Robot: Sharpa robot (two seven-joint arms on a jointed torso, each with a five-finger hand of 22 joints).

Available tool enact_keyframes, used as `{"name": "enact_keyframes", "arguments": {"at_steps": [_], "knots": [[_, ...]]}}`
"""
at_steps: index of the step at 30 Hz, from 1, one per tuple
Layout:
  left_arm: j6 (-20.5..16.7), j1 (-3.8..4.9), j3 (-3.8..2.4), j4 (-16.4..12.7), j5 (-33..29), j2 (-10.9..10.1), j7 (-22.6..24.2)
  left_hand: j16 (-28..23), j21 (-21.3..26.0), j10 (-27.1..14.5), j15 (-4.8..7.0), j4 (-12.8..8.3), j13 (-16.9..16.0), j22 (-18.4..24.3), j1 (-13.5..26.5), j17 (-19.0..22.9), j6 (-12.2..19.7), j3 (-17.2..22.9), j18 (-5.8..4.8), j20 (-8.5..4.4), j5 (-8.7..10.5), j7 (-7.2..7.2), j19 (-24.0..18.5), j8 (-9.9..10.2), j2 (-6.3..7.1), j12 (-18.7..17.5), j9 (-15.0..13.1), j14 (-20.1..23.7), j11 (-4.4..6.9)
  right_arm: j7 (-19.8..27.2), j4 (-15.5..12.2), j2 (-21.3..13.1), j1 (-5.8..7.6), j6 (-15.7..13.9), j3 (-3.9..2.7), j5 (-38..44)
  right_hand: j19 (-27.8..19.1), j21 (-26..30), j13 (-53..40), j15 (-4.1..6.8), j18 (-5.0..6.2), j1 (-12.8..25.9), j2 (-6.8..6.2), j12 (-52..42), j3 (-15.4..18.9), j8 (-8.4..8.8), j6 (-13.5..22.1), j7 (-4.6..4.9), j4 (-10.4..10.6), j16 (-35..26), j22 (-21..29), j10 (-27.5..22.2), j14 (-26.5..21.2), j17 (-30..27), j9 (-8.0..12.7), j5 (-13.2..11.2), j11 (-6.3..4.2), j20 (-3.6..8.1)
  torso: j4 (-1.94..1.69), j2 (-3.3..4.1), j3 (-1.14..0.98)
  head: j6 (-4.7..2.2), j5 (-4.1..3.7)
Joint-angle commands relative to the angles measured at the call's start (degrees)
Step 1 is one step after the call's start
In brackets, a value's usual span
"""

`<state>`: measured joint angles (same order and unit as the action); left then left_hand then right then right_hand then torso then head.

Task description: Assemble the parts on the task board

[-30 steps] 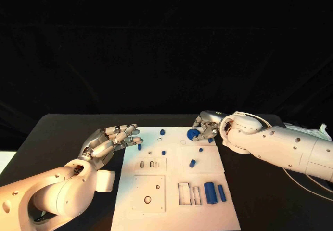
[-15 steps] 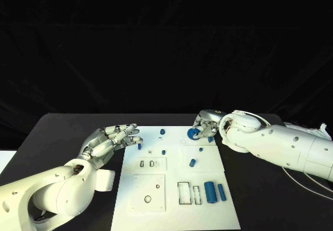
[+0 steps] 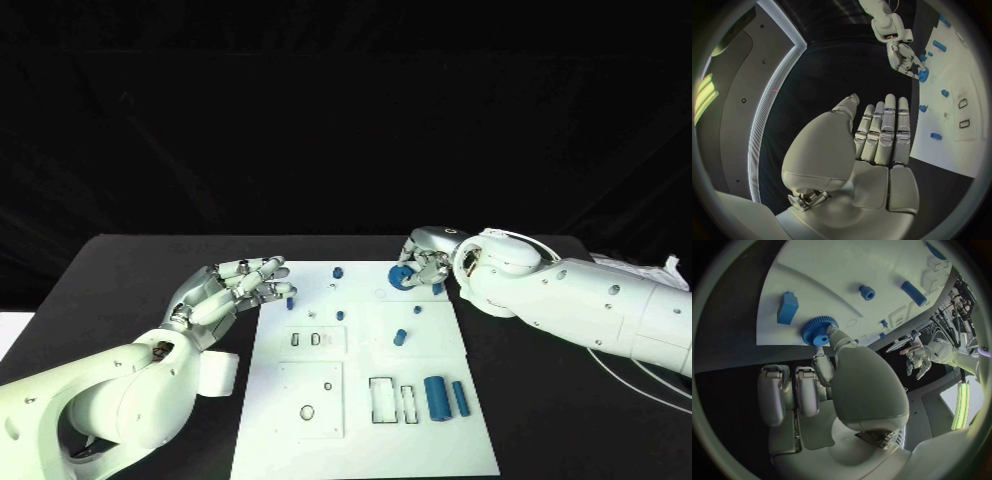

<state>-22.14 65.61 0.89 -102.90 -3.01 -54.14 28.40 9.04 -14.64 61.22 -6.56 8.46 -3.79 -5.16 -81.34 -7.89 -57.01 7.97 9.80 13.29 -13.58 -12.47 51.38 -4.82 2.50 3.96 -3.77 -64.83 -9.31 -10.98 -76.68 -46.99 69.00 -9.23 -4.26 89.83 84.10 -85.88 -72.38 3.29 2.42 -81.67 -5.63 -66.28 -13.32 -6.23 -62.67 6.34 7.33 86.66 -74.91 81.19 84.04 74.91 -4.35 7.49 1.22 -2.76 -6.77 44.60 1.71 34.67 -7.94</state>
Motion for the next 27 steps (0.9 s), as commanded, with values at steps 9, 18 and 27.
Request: {"name": "enact_keyframes", "arguments": {"at_steps": [9, 18, 27], "knots": [[1.09, 0.06, -0.04, 0.01, -0.07, 0.16, 0.04, -0.39, 0.36, -0.09, -0.40, -0.33, 0.05, 0.07, 0.05, -0.06, -0.09, -0.02, 0.76, 0.25, 0.31, -0.48, -0.04, 0.38, 0.28, -0.27, 0.04, -0.03, -0.43, 0.19, -6.08, -0.33, -0.56, -7.53, 0.20, 7.04, 2.36, -0.49, -0.36, 0.51, -0.70, -0.74, 2.33, 0.48, -2.11, -0.19, -4.22, -1.45, -0.30, 0.50, -7.21, 0.90, 4.68, 8.27, -0.79, 1.98, -1.16, 0.41, -0.08, 0.02, -0.03, -0.24, 0.32], [1.07, 0.05, -0.04, 0.05, -0.07, 0.35, -0.11, -0.44, 0.39, -0.10, -0.40, -0.40, 0.06, 0.10, -0.02, -0.07, -0.09, 0.05, 0.77, 0.25, 0.30, -0.47, -0.03, 0.42, 0.24, -0.28, 0.04, -0.03, -0.42, -2.62, -10.65, 2.59, -0.57, -10.92, 0.31, 13.50, 2.33, -0.45, -0.35, 0.57, -0.68, -0.10, 2.27, 0.72, -2.71, -0.09, -4.45, -1.55, -0.25, 0.60, -7.13, 0.91, 4.72, 8.53, -0.82, 1.97, -1.23, 0.45, -0.11, 0.03, 0.07, -0.24, 0.75], [1.17, 0.05, -0.04, 0.13, -0.07, 0.60, -0.19, -0.46, 0.40, -0.10, -0.40, -0.44, 0.05, 0.11, -0.06, -0.07, -0.10, 0.08, 0.77, 0.25, 0.30, -0.47, -0.03, 0.44, 0.21, -0.29, 0.04, -0.04, -0.42, -3.13, -7.39, 8.34, -0.82, -10.01, 1.69, 15.10, 2.32, -0.45, -0.36, 0.58, -0.68, 0.31, 2.19, 0.82, -2.98, 0.03, -4.44, -1.55, -0.19, 0.62, -7.13, 0.93, 4.73, 8.59, -0.81, 1.83, -1.24, 0.46, -0.28, 0.04, 0.05, -0.01, 1.10]]}}
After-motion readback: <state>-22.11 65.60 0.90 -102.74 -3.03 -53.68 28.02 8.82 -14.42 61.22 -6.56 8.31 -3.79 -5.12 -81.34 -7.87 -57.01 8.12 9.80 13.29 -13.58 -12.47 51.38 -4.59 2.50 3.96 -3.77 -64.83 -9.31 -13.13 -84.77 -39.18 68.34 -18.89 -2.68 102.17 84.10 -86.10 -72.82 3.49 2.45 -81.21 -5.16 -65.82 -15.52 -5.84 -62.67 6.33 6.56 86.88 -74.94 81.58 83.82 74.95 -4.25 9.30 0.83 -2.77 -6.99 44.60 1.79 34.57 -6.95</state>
